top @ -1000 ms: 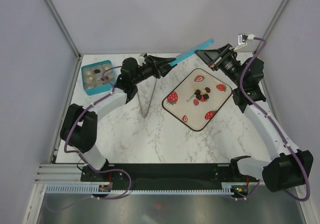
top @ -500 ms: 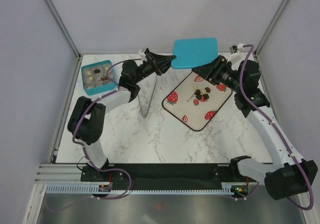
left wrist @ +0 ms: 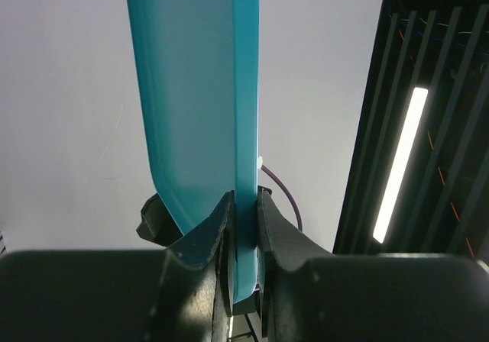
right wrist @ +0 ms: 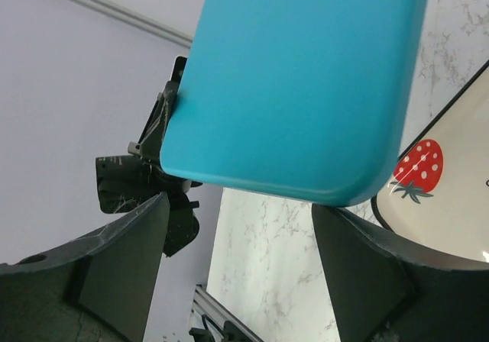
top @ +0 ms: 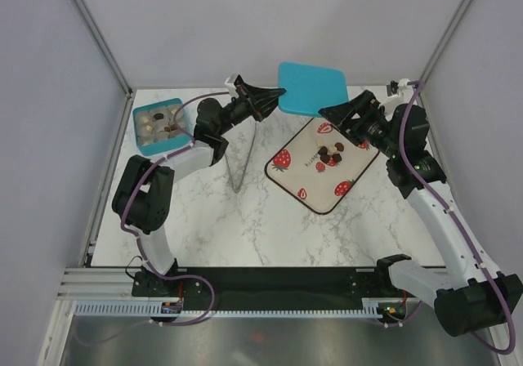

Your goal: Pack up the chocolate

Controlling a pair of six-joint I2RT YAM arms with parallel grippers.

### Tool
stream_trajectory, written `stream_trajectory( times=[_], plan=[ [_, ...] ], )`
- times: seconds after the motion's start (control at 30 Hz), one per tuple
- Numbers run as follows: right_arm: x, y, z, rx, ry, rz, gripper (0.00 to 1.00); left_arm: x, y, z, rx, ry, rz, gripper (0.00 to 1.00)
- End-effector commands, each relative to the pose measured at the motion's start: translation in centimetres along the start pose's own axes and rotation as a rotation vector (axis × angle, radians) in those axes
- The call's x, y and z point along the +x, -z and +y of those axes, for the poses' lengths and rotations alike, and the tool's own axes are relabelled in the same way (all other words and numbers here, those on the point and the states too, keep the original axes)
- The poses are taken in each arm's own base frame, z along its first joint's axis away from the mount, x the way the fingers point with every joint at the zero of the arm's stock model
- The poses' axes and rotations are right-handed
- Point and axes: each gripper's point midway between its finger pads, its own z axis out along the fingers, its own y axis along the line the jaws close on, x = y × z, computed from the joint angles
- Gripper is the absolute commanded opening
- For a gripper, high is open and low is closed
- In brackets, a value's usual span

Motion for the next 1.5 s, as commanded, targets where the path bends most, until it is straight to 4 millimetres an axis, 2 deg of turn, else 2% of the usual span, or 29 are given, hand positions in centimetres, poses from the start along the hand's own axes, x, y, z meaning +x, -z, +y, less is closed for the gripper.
stream_trajectory(
  times=[0.0, 0.2, 0.47, 0.63, 0.67, 0.73, 0.77, 0.8, 0.83, 0.9, 0.93, 0.97, 1.0, 1.03, 1.07, 1.1, 1.13, 1.17, 1.2, 1.23, 1.27, 1.3, 1.33, 1.37, 1.4, 1.43, 1.47],
  plan=[
    [-1.6, 0.0, -0.8, 0.052, -0.084, -0.082, 0.84, 1.3, 0.3, -3.4, 0.089, -0.012, 0.048, 0.02],
    [-1.9, -0.1, -2.1, 0.091, -0.177, -0.105, 0.86, 1.2, 0.6, -3.8, 0.095, -0.028, 0.037, 0.02],
    [-3.8, -0.7, -2.9, 0.092, -0.240, -0.158, 0.87, 1.6, 1.0, -4.4, 0.102, -0.050, 0.033, 0.02],
    [-5.3, -1.7, -0.8, -0.027, -0.210, -0.181, 0.79, 1.7, 1.4, -4.0, 0.084, -0.060, 0.030, 0.02],
    [-5.0, -2.3, -0.9, -0.040, -0.226, -0.158, 0.73, 1.6, 1.6, -3.8, 0.075, -0.059, 0.025, 0.02],
    [-5.1, -3.0, -0.2, -0.095, -0.229, -0.140, 0.66, 1.5, 2.2, -3.4, 0.057, -0.064, 0.012, 0.02],
    [-4.7, -3.7, -0.6, -0.099, -0.251, -0.120, 0.60, 1.4, 2.4, -3.1, 0.045, -0.061, 0.010, 0.02],
    [-4.7, -3.9, 0.0, -0.137, -0.243, -0.110, 0.57, 1.2, 2.8, -3.0, 0.034, -0.078, 0.018, 0.02],
    [-4.5, -4.3, -0.6, -0.134, -0.250, -0.101, 0.48, 1.0, 3.1, -3.0, 0.027, -0.087, 0.021, 0.02],
    [-4.7, -4.6, -0.2, -0.164, -0.237, -0.104, 0.34, 0.1, 4.1, -2.7, 0.006, -0.104, -0.002, 0.02],
    [-4.8, -5.1, -0.4, -0.166, -0.235, -0.100, 0.23, -0.2, 4.5, -2.6, -0.007, -0.109, -0.009, 0.02],
    [-4.8, -5.4, -0.1, -0.179, -0.234, -0.096, 0.17, -1.6, 5.2, -1.9, -0.049, -0.120, -0.040, 0.02],
    [-5.1, -5.7, 0.5, -0.209, -0.223, -0.102, 0.10, -1.8, 5.7, -1.4, -0.078, -0.134, -0.030, 0.04],
    [-5.1, -6.6, 0.2, -0.214, -0.227, -0.095, 0.00, -2.1, 6.3, -1.6, -0.095, -0.149, -0.041, 0.10],
    [-5.0, -7.2, 0.7, -0.237, -0.226, -0.090, 0.00, -3.4, 7.3, -1.2, -0.119, -0.200, -0.071, 0.26],
    [-5.3, -7.5, 1.8, -0.289, -0.207, -0.099, 0.00, -4.3, 8.2, -0.1, -0.192, -0.176, -0.100, 0.34],
    [-5.2, -8.8, 1.7, -0.298, -0.211, -0.089, 0.00, -4.4, 9.1, -0.8, -0.211, -0.206, -0.124, 0.46],
    [-4.6, -9.6, 2.3, -0.324, -0.209, -0.073, 0.00, -6.0, 10.6, -0.9, -0.241, -0.274, -0.177, 0.51],
    [-5.3, -9.8, 4.2, -0.397, -0.183, -0.093, 0.00, -7.2, 12.1, 0.7, -0.336, -0.231, -0.238, 0.55],
    [-4.9, -11.3, 3.3, -0.392, -0.196, -0.089, 0.00, -7.9, 13.3, 0.7, -0.374, -0.253, -0.274, 0.60],
    [-5.0, -11.6, 4.3, -0.441, -0.187, -0.106, 0.00, -8.9, 15.1, 0.2, -0.410, -0.344, -0.320, 0.62],
    [-4.9, -12.2, 4.5, -0.462, -0.189, -0.115, 0.00, -9.9, 16.3, 0.6, -0.453, -0.372, -0.372, 0.64],
    [-4.6, -13.7, 3.6, -0.458, -0.212, -0.122, 0.00, -10.3, 18.4, 2.5, -0.555, -0.320, -0.414, 0.66],
    [-3.9, -14.4, 3.9, -0.478, -0.217, -0.114, 0.00, -11.4, 21.0, 2.8, -0.615, -0.358, -0.470, 0.66],
    [-3.7, -15.0, 4.1, -0.505, -0.211, -0.120, 0.00, -12.2, 22.7, 3.4, -0.669, -0.361, -0.534, 0.66],
    [-2.8, -16.7, 3.0, -0.494, -0.214, -0.110, 0.00, -12.4, 24.6, 4.7, -0.742, -0.332, -0.572, 0.66],
    [-1.8, -17.3, 3.7, -0.524, -0.209, -0.114, 0.00, -13.2, 27.2, 5.6, -0.804, -0.347, -0.628, 0.68]
  ],
)
